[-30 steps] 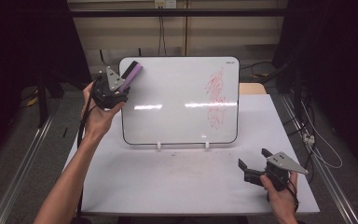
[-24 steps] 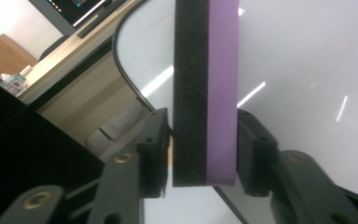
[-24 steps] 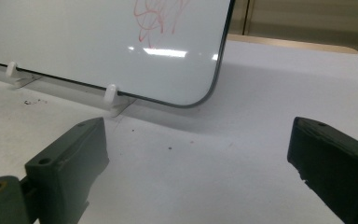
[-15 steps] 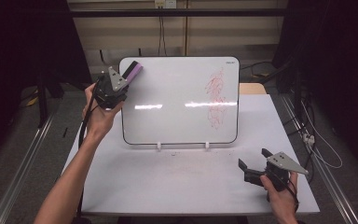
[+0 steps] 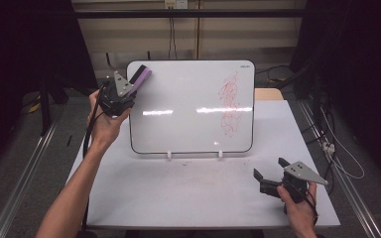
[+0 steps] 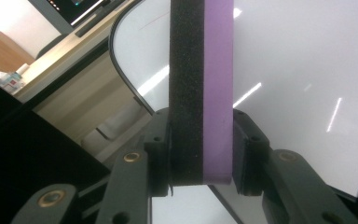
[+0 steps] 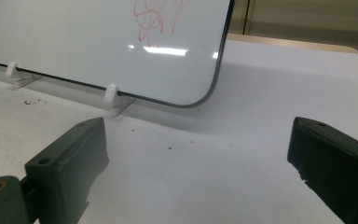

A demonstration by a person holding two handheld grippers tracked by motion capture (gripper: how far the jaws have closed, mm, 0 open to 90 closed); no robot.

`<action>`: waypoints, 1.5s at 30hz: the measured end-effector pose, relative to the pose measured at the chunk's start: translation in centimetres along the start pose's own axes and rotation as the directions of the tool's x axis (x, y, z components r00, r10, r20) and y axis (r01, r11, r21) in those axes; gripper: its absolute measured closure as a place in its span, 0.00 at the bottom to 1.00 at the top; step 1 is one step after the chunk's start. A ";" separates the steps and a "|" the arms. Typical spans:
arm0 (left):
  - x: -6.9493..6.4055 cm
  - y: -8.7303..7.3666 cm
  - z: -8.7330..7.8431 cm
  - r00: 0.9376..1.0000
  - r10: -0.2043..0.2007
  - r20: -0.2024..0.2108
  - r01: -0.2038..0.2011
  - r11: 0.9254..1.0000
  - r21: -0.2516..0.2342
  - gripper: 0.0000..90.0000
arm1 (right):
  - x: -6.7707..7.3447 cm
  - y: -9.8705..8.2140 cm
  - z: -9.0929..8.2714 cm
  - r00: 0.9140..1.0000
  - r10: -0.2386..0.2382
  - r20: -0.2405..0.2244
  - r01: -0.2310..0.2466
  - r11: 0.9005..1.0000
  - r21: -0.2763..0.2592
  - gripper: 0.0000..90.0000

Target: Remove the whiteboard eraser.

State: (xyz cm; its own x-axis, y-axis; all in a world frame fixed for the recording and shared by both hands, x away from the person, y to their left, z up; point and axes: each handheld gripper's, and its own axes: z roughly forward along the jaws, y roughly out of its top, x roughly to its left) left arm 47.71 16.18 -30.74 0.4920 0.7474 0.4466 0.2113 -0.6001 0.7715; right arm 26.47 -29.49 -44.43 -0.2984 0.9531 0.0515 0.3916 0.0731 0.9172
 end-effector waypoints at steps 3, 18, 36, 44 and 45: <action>0.1 0.1 -0.4 1.000 -0.005 0.009 0.005 1.000 -0.015 0.71 | 0.0 0.0 0.0 1.000 0.000 0.000 0.000 1.000 0.000 0.05; -0.7 -0.7 -2.5 0.989 -0.100 0.106 0.112 0.988 -0.108 0.71 | 0.0 0.0 0.2 1.000 0.008 0.004 -0.008 1.000 -0.001 0.05; -4.0 -3.3 -5.2 0.939 -0.208 0.273 0.255 0.955 -0.152 0.71 | 0.8 0.4 0.6 1.000 0.005 -0.019 -0.005 1.000 -0.006 0.05; -5.6 -3.5 -6.1 0.919 -0.221 0.325 0.283 0.947 -0.155 0.71 | 1.9 1.2 0.6 0.998 0.008 -0.057 -0.010 0.999 -0.034 0.05; -5.9 -3.5 -6.2 0.916 -0.222 0.334 0.285 0.946 -0.154 0.71 | 2.1 1.3 0.6 0.998 0.011 -0.063 -0.013 0.999 -0.038 0.05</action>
State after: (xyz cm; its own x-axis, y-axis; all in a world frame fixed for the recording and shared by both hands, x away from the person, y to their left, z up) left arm 38.86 15.67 -33.30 0.6859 0.7226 0.0866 0.2105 -0.3109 0.9269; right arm 26.91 -27.20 -43.35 -0.3484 0.9333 0.0864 0.3623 0.0491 0.9308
